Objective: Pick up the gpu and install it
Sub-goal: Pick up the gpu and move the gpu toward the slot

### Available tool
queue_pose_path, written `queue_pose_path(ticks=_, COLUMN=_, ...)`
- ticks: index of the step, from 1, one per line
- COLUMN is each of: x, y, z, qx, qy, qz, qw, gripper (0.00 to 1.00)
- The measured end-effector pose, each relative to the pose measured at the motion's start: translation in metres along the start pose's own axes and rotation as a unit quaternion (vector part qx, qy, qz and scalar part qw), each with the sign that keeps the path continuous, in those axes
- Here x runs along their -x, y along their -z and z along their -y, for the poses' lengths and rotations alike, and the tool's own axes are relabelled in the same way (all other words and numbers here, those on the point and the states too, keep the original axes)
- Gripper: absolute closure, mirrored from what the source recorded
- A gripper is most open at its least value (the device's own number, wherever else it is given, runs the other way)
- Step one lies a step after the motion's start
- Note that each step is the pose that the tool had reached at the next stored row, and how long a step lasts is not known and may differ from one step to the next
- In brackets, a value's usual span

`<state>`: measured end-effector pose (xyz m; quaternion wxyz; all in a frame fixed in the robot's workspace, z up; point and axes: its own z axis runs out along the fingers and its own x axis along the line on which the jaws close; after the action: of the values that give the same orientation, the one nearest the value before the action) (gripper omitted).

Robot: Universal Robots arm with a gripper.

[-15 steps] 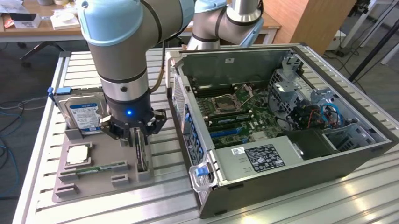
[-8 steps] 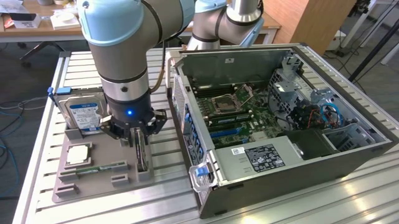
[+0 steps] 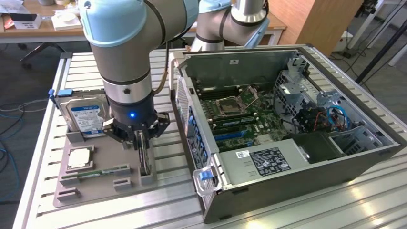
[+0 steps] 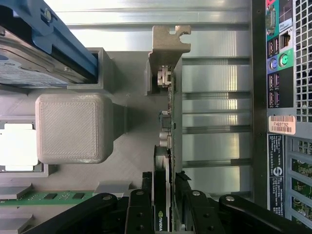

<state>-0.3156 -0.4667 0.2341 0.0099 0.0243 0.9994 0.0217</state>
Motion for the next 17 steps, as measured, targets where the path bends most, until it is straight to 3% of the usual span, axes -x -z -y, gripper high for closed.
queue_pose_path(ticks=1, x=0.0, y=0.0, z=0.0, qx=0.0, qy=0.0, qz=0.0, qw=1.0, gripper=0.67)
queue_pose_path(ticks=13, x=0.0001, y=-0.0001, z=-0.0002, qx=0.0001, qy=0.0, qz=0.0001, qw=1.0, gripper=0.67)
queue_pose_path(ticks=15, x=0.0, y=0.0, z=-0.0003, qx=0.0, qy=0.0, qz=0.0, qw=1.0, gripper=0.74)
queue_pose_path(ticks=17, x=0.0, y=0.0, z=-0.0003, qx=0.0, qy=0.0, qz=0.0, qw=1.0, gripper=0.74)
